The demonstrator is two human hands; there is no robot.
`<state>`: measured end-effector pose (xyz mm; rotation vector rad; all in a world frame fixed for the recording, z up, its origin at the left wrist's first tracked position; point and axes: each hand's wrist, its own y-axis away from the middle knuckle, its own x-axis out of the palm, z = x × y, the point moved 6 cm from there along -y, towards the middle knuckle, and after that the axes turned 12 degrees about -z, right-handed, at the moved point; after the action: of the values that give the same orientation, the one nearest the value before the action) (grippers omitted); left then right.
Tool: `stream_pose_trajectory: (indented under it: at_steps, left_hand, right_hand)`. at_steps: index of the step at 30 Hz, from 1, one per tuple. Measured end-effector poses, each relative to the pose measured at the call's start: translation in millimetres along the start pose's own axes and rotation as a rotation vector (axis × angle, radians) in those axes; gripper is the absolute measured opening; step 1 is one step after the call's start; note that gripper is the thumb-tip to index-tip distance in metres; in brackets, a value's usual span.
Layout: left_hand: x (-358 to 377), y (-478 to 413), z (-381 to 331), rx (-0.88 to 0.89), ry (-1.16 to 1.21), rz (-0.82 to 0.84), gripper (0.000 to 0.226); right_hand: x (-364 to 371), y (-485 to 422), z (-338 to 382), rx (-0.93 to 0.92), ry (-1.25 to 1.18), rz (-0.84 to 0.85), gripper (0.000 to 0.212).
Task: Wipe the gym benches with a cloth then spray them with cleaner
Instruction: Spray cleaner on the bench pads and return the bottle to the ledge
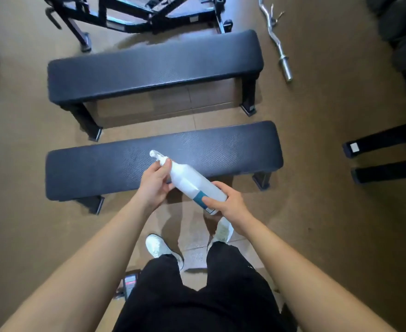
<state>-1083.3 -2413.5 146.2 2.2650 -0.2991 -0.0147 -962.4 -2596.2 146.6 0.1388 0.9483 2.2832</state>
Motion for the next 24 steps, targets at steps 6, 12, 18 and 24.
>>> stream_pose_trajectory:
  at_steps: [6,12,18,24]
  left_hand:
    - [-99.4,-7.7,-24.7,0.012,0.159,-0.056,0.02]
    - [-212.6,-18.3,-41.9,0.001,0.264,-0.133,0.021]
    - [-316.5,-27.2,-69.1,0.069,0.31,-0.143,0.025]
    - [-400.1,-35.4,-79.8,0.063,0.377,-0.257,0.027]
  right_hand:
    - [93.0,11.0,27.4,-0.055,0.081,0.066,0.038]
    - [196.9,35.2,39.7,-0.089,0.193,0.123,0.042]
    - [305.2,53.3,54.4,-0.129,0.286,0.194,0.04]
    - [384.5,61.2,62.0,-0.104,0.331,0.278,0.045]
